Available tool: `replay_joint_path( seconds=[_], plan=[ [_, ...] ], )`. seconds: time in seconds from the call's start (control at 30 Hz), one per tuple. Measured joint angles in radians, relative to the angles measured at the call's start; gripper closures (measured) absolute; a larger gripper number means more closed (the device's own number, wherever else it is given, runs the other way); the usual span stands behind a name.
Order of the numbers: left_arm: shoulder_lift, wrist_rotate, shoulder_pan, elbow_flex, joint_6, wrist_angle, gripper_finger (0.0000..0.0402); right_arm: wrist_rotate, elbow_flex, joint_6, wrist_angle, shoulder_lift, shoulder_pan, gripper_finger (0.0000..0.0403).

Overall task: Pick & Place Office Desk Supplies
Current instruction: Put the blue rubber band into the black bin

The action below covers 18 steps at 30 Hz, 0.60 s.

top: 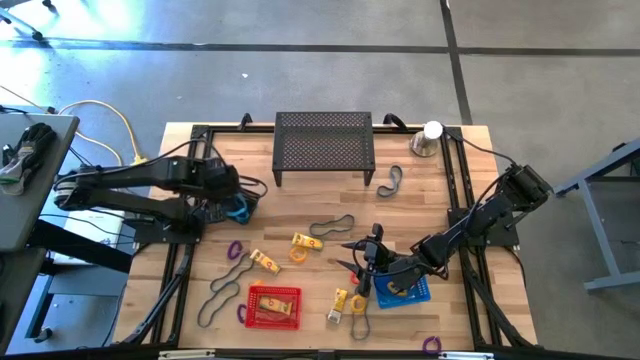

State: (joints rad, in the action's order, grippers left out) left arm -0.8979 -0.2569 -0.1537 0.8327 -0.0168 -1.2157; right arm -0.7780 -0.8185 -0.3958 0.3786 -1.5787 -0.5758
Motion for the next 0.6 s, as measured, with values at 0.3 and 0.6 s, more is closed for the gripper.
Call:
replay_joint_path(
  seconds=[0.3,0.6],
  plan=[
    [-0.084,0.026,-0.032,-0.049,-0.046,0.038,0.0401,0.0,0.0,-0.004,0.006,0.0,0.0,0.0207],
    [-0.224,0.05,-0.048,-0.091,-0.092,0.053,0.0401,0.0,0.0,-0.004,0.007,0.0,0.0,0.0207]
  ],
)
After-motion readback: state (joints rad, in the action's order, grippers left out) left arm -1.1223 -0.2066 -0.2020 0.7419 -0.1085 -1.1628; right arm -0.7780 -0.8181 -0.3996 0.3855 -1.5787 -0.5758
